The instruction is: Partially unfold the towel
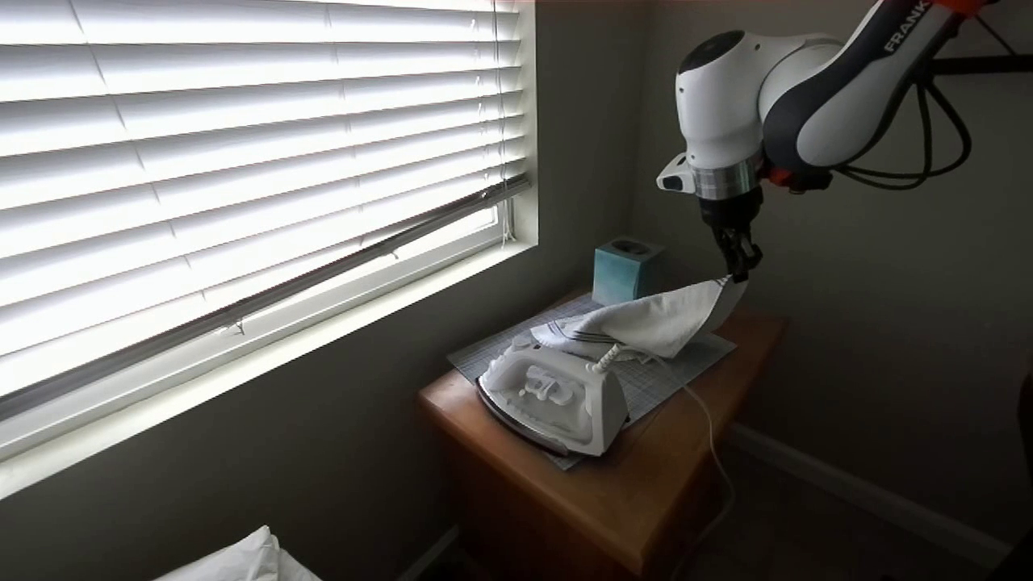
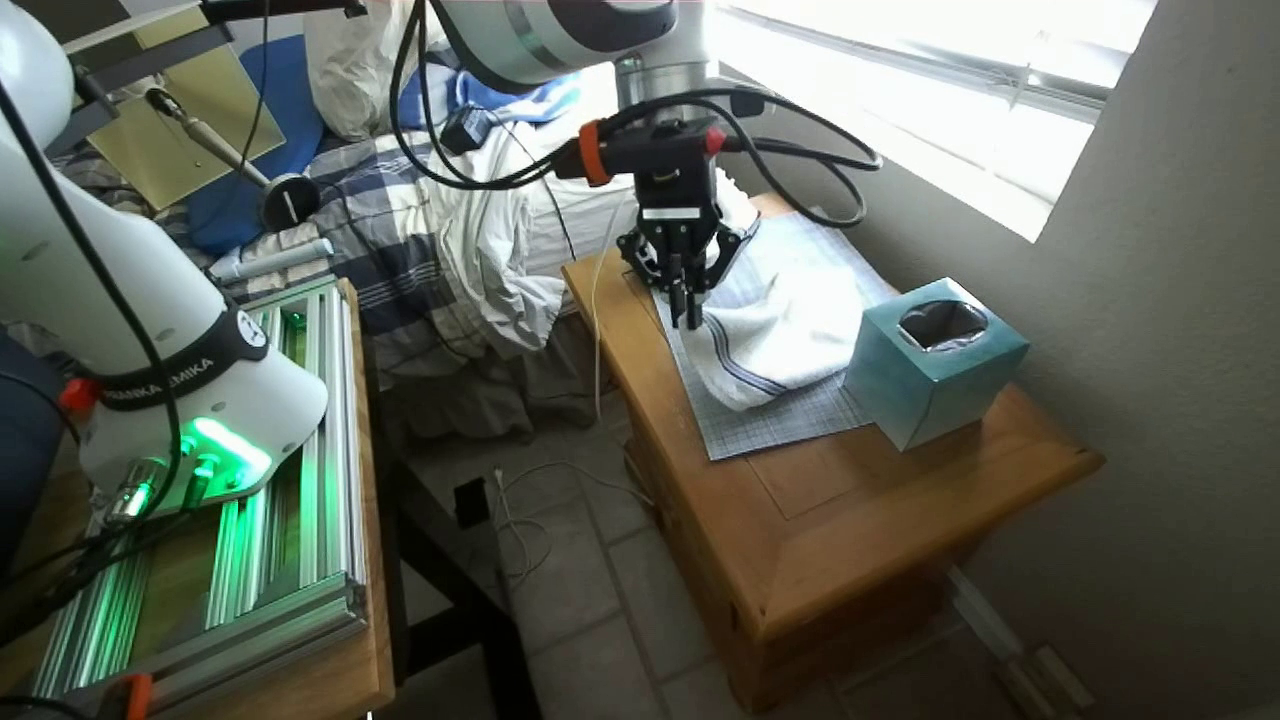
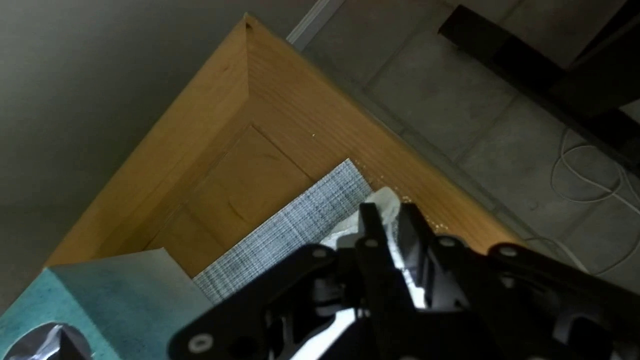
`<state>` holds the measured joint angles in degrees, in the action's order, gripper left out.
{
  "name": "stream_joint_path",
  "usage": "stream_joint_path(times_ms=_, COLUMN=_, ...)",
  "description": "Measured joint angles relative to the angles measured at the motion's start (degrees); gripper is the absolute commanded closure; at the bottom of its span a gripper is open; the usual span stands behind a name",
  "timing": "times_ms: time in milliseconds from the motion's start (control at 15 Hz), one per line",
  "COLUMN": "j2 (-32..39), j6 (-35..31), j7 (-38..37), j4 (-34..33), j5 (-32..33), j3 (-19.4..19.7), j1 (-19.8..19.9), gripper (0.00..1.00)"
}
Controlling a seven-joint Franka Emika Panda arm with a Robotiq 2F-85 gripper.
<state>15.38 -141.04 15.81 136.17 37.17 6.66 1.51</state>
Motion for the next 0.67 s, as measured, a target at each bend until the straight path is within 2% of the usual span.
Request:
stream_joint_path(times_ms=133, j2=-1.0, j6=-1.5, j7=0.1, j4=-1.1, j5=0.4, j3=-0.1, j1=0.0, gripper=0.37)
stream_joint_path(times_ms=267, j2=-3.1, j6=-1.7, j7=2.2, j4=-2.1, j5=-2.3, j3=-1.3, j1=0.1, gripper=0.23)
stream_joint_path(times_ms=467, j2=-6.3, j6=-0.3, j7=12.1, j4=-2.1, j5=-15.1, j3=-5.7, j1=0.2, gripper=0.01)
stream_joint_path(times_ms=533, j2=-6.9, j6=0.0, j7=14.6, j4=-2.1, j5=-18.9, j3=-7.4, j1=0.0, gripper=0.00)
stream_joint_path(times_ms=600, j2=-7.0, j6=0.0, j7=16.4, j4=-2.1, j5=-22.3, j3=-8.9, j1=-0.3, gripper=0.14)
stream_joint_path(times_ms=667, j2=-7.0, j6=0.0, j7=17.4, j4=-2.2, j5=-25.1, j3=-10.3, j1=-0.6, gripper=0.06)
